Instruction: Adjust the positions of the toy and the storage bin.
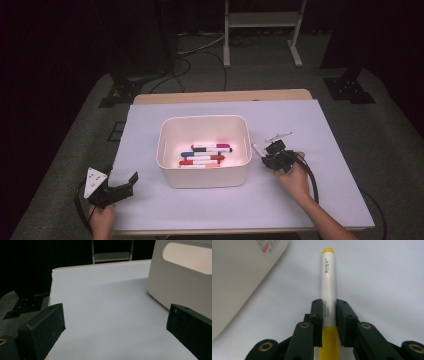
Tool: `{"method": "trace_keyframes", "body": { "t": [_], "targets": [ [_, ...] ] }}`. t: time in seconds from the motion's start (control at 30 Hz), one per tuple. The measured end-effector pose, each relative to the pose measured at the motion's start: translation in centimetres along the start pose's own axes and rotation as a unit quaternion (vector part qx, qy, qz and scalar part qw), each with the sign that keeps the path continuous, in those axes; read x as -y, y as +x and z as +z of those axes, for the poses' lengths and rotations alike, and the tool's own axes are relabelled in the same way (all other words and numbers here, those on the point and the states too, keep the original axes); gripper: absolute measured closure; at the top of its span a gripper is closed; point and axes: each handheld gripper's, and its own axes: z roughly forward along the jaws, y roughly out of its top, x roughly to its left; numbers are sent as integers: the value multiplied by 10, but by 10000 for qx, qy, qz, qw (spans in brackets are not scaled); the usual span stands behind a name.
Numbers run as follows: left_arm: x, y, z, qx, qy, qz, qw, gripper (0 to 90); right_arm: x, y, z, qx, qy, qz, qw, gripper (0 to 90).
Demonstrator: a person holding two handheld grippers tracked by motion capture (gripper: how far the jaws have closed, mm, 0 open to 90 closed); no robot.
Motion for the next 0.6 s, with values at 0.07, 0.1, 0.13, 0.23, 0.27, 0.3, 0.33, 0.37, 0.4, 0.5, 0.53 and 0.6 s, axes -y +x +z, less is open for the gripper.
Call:
{"method": "trace_keyframes", "body": {
  "t": [0.07,0.1,0.13,0.23,0.27,0.3,0.33,0.37,0.4,0.5,0.53,0.6],
  "targets": [
    [0,0,0,0,1,0,10000,5,1,-3,-1,-17,15,17,10000,760],
    [0,0,0,-1,4,-1,10000,5,3,-7,-3,-79,22,83,9999,760],
    [0,0,0,-1,13,3,10000,5,6,-12,-6,-165,41,151,9997,760],
    [0,0,0,0,17,8,10000,5,9,-18,-12,-245,13,203,9995,760],
    [0,0,0,0,19,17,10000,5,11,-23,-17,-351,-10,310,9989,760],
    [0,0,0,-1,17,22,10000,5,11,-25,-19,-390,-35,350,9986,761],
    [0,-1,0,-1,14,23,10000,5,12,-28,-22,-443,-52,376,9983,761],
    [0,-1,0,-5,15,24,10000,5,12,-30,-26,-478,-63,394,9981,760],
    [0,-1,0,-3,15,22,10000,5,13,-32,-29,-504,-76,423,9978,760],
    [0,-1,1,-5,30,23,10000,5,13,-39,-40,-671,-112,516,9964,761],
    [0,-1,1,-5,30,23,10000,5,13,-39,-40,-671,-112,516,9964,761],
    [0,-1,0,-6,24,30,10000,5,11,-44,-53,-782,-201,550,9952,761]
  ]
}}
